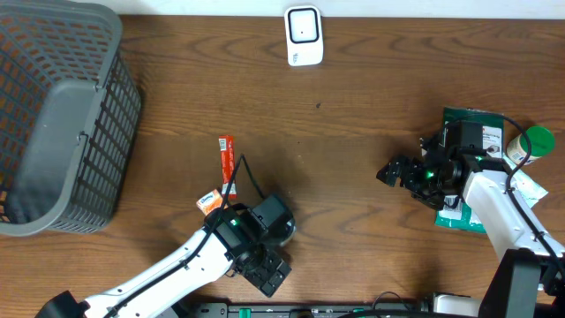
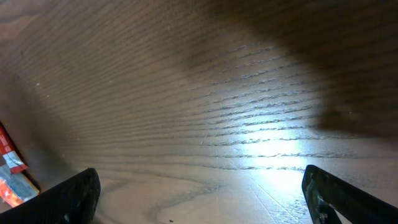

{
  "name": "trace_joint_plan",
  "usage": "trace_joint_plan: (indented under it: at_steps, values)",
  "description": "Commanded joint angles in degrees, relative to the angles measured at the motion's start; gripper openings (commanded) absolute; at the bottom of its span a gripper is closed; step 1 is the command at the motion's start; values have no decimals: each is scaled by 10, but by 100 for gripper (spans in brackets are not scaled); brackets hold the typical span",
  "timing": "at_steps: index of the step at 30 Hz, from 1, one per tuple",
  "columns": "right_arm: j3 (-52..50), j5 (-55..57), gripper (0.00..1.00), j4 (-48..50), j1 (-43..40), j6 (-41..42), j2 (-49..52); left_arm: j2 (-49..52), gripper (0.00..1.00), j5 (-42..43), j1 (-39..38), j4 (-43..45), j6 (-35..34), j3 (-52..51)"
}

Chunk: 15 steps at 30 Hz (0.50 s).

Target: Scan the item barcode

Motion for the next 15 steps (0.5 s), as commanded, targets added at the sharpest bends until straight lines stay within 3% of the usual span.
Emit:
trace_joint_plan:
  at_steps: [1,15]
  values:
    - [9,-7,99,0,-1,-11,-10,4,98,-51,-2,-3,-45,1]
    - [9,-7,99,1,-1,-11,-10,3,98,-155,-1,37,-194,12]
